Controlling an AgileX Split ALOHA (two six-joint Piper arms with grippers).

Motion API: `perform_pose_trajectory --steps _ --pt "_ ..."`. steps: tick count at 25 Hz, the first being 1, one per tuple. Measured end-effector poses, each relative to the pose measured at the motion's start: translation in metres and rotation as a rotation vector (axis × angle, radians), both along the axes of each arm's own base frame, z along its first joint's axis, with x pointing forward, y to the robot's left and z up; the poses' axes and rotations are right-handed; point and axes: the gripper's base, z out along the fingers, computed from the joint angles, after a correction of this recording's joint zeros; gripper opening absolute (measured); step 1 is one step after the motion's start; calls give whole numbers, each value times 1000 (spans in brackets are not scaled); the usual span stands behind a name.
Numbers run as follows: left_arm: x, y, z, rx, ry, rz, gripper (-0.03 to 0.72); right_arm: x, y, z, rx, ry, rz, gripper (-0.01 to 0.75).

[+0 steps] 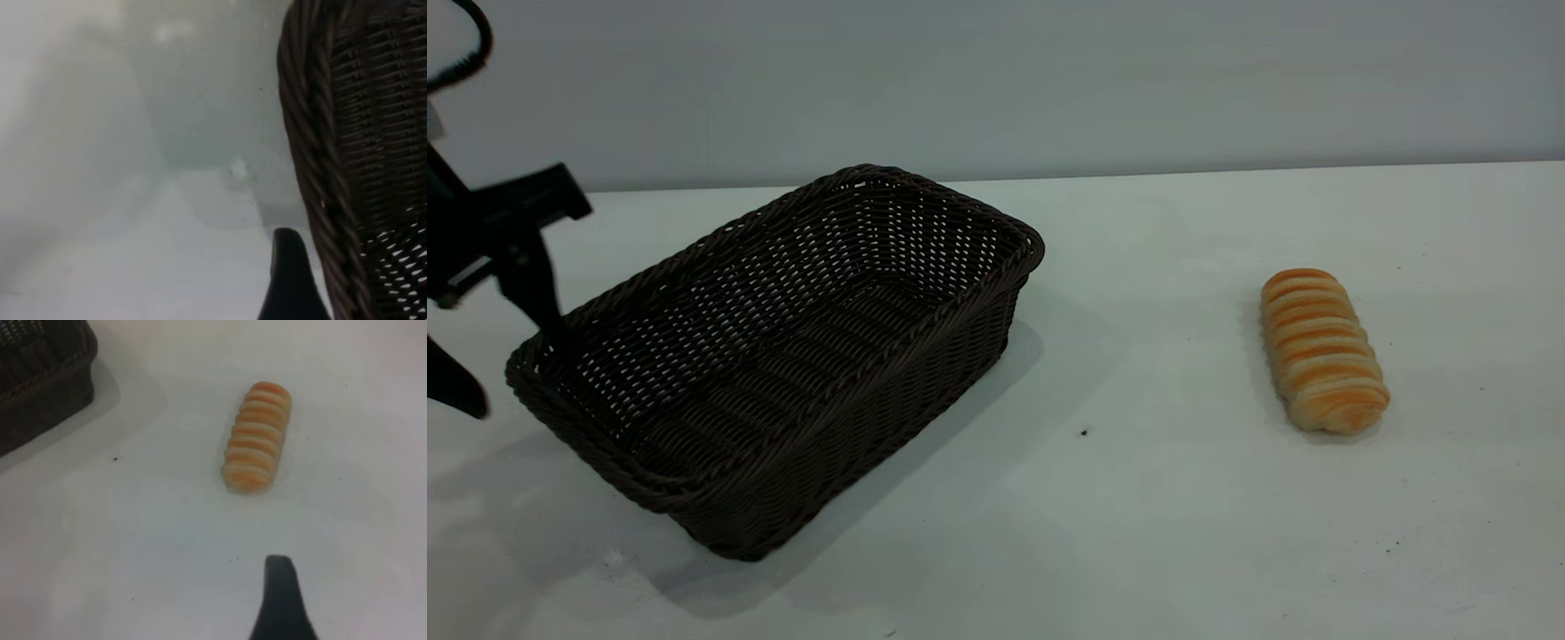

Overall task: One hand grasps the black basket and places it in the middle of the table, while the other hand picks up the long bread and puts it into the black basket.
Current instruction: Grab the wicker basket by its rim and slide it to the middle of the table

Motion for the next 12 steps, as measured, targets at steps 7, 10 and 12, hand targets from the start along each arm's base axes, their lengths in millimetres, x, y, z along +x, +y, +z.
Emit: perform_pose_trajectory --steps 7,10,12 --pt "5 -16 -26 -16 34 2 559 0 0 0 0 0 0 541" --pt "7 -23 -41 -12 41 17 559 0 0 0 0 0 0 541" --pt "10 -29 -56 -10 36 24 559 0 0 0 0 2 1 541"
